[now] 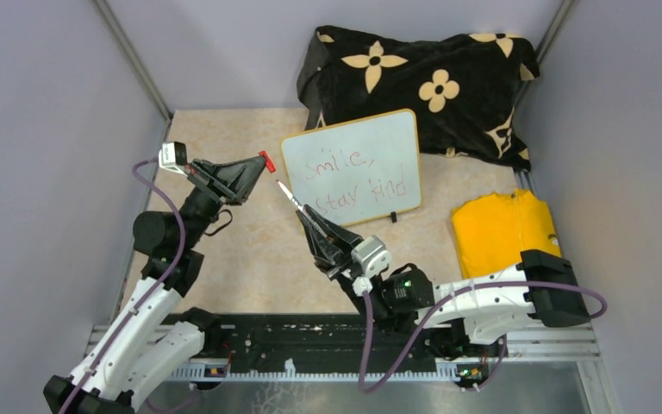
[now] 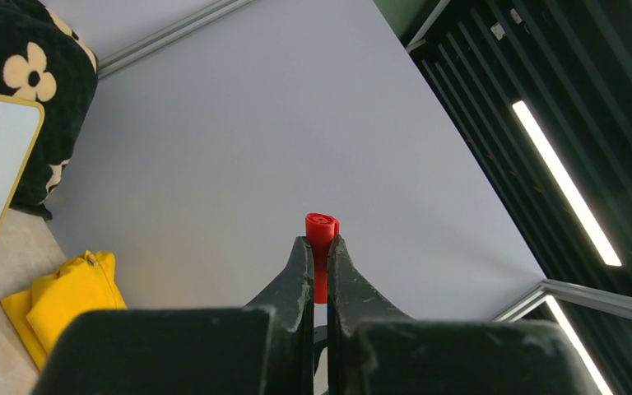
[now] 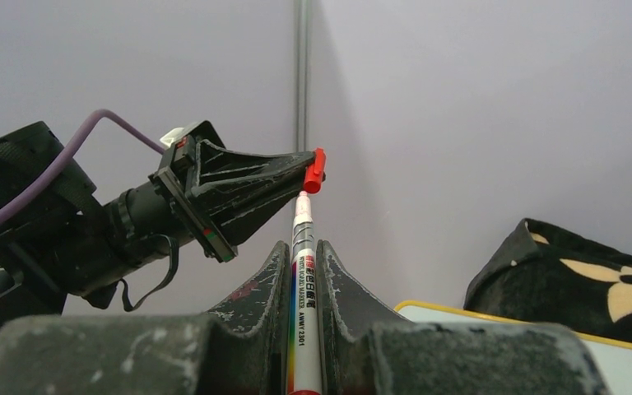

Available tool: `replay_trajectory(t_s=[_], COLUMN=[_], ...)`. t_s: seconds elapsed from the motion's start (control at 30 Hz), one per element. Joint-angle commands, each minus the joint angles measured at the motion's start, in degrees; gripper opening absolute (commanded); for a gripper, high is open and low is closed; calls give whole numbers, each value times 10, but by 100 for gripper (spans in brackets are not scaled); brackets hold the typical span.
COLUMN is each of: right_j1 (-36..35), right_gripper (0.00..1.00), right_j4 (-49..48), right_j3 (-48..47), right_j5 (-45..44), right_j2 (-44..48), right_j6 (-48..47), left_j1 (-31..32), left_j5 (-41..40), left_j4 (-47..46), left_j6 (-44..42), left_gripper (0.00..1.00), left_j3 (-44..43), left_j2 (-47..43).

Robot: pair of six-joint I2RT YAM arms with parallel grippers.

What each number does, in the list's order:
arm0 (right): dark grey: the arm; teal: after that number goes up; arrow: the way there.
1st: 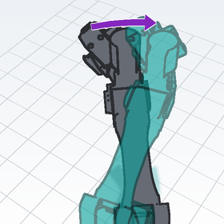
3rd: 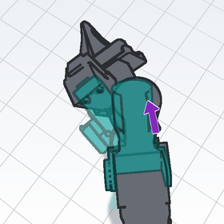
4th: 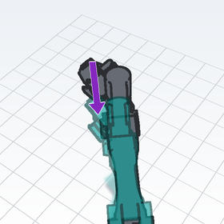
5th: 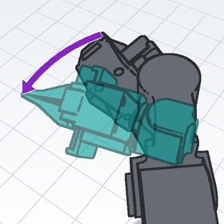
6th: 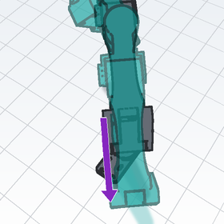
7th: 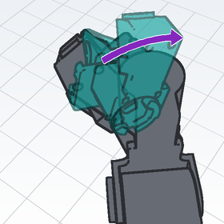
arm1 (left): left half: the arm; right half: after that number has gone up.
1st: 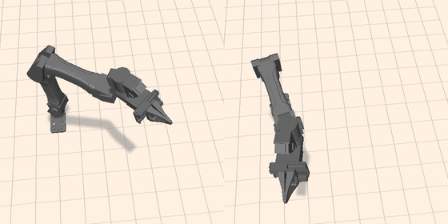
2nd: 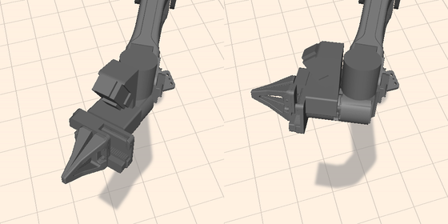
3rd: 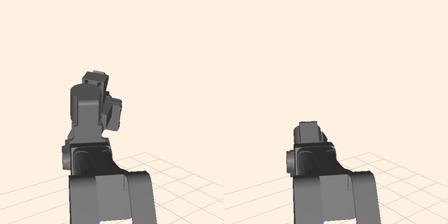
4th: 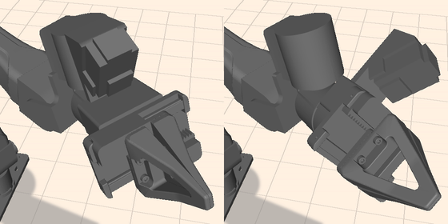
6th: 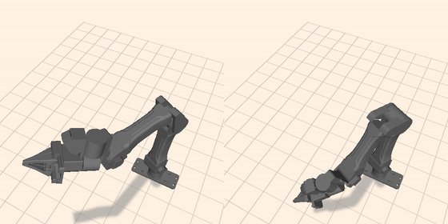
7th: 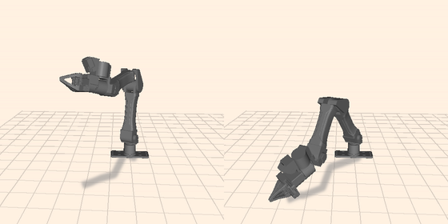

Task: Write a sentence on the whiteboard
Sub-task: Close the whiteboard marker at the center of the board.

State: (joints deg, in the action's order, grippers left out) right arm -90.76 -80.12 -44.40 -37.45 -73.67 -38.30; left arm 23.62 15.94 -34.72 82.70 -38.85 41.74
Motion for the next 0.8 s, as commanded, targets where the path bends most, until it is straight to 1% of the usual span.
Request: replay_trajectory(t_s=[0.0,0.77], right_j1=[-5,12], right_gripper=[0,0], right_j4=[-13,-2], right_j3=[-30,-39], right_j5=[-3,-18], right_j2=[-3,-3], right_j6=[13,39], left_j1=[-1,-1], left_j5=[9,23], left_j4=[-13,-2], left_j6=[-4,-9], left_gripper=[0,0], left_j3=[-23,-5], left_j2=[-2,-24])
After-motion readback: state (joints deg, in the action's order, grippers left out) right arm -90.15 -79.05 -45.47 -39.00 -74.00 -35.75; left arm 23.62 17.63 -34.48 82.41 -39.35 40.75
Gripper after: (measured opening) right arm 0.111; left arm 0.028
